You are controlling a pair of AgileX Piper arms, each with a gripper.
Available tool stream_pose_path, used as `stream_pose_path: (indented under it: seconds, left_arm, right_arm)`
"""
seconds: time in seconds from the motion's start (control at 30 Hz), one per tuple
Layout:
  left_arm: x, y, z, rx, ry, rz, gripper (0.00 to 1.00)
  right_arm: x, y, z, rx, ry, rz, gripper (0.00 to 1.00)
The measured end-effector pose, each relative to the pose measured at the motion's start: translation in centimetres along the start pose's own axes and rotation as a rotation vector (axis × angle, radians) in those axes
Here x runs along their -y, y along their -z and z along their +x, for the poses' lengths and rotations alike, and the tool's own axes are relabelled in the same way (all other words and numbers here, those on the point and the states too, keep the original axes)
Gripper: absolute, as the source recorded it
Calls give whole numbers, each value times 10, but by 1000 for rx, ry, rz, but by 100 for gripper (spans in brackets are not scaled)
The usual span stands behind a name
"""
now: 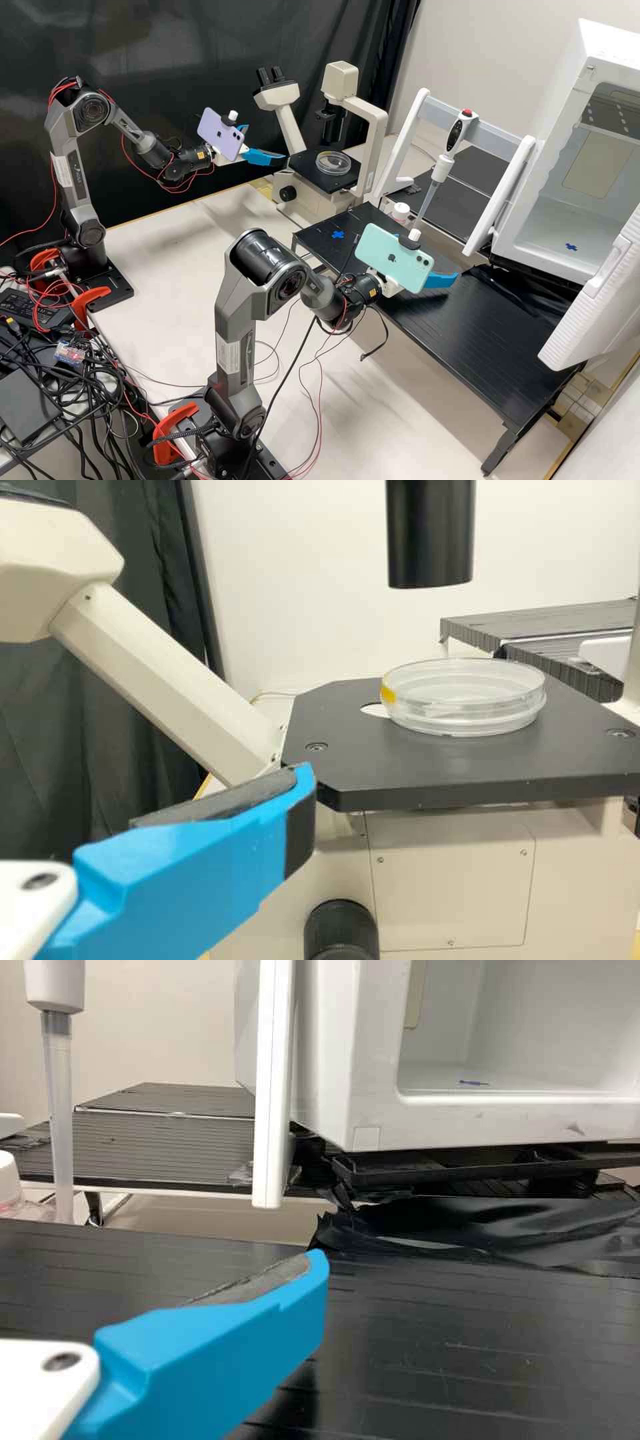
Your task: Move the petri dish to the bench
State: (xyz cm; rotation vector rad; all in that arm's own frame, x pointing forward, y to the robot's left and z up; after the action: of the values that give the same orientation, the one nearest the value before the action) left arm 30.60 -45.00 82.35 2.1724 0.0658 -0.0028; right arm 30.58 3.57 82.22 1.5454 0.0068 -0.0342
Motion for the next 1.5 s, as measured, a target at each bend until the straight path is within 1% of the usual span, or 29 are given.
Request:
stream_pose_path:
  seconds: [0.33, 0.43, 0.5, 0.53, 0.57, 0.6, 0.63, 0.67, 0.77, 0.8, 0.87, 0.9, 0.93, 0.97, 1.0, 1.03, 1.07, 1.1, 1.17, 1.27, 1.3, 1.33, 1.4, 1.5]
  left_arm:
    - [0, 0, 0, 0, 0, 0, 100]
    - [0, 0, 0, 0, 0, 0, 100]
    - [0, 0, 0, 0, 0, 0, 100]
    - [0, 0, 0, 0, 0, 0, 100]
    - [0, 0, 0, 0, 0, 0, 100]
    - [0, 0, 0, 0, 0, 0, 100]
    - [0, 0, 0, 0, 0, 0, 100]
    - [0, 0, 0, 0, 0, 0, 100]
    - [0, 0, 0, 0, 0, 0, 100]
    - [0, 0, 0, 0, 0, 0, 100]
    - [0, 0, 0, 0, 0, 0, 100]
    - [0, 0, 0, 0, 0, 0, 100]
    - [0, 0, 0, 0, 0, 0, 100]
    - [0, 0, 0, 0, 0, 0, 100]
    - [0, 0, 0, 0, 0, 0, 100]
    - [0, 0, 0, 0, 0, 0, 100]
    - [0, 0, 0, 0, 0, 0, 100]
    - [0, 0, 0, 0, 0, 0, 100]
    - [0, 0, 0, 0, 0, 0, 100]
    - [0, 0, 0, 0, 0, 0, 100]
    - [0, 0, 0, 0, 0, 0, 100]
    - [0, 0, 0, 0, 0, 0, 100]
    - [0, 0, 0, 0, 0, 0, 100]
    - [0, 0, 0, 0, 0, 0, 100]
  right_arm:
    - [2, 1, -4, -1, 7, 0, 100]
    - [5, 12, -17, -38, 23, -1, 100]
    - [6, 21, -25, -78, 21, -1, 100]
    - [7, 28, -28, -99, 19, 7, 100]
    - [9, 33, -32, -107, 18, 24, 100]
    - [13, 43, -37, -139, 27, 27, 100]
    - [15, 50, -40, -164, 31, 21, 100]
    - [19, 62, -45, -209, 47, 6, 100]
    - [26, 80, -53, -289, 63, -39, 100]
    - [29, 85, -55, -301, 66, -51, 100]
    - [35, 99, -58, -321, 66, -47, 100]
    - [37, 106, -59, -328, 63, -49, 100]
    - [41, 115, -60, -351, 70, -56, 100]
    - [45, 124, -62, -381, 76, -73, 100]
    - [46, 128, -63, -395, 79, -84, 100]
    - [49, 136, -62, -412, 77, -100, 100]
    - [52, 147, -59, -427, 74, -108, 100]
    - [54, 153, -57, -430, 76, -103, 100]
    - [63, 171, -51, -440, 85, -113, 100]
    - [79, 192, -40, -437, 124, -138, 100]
    - [81, 199, -35, -437, 128, -138, 100]
    - [87, 206, -29, -437, 142, -150, 100]
    - [97, 216, -19, -435, 163, -169, 100]
    - [107, 229, -3, -426, 183, -186, 100]
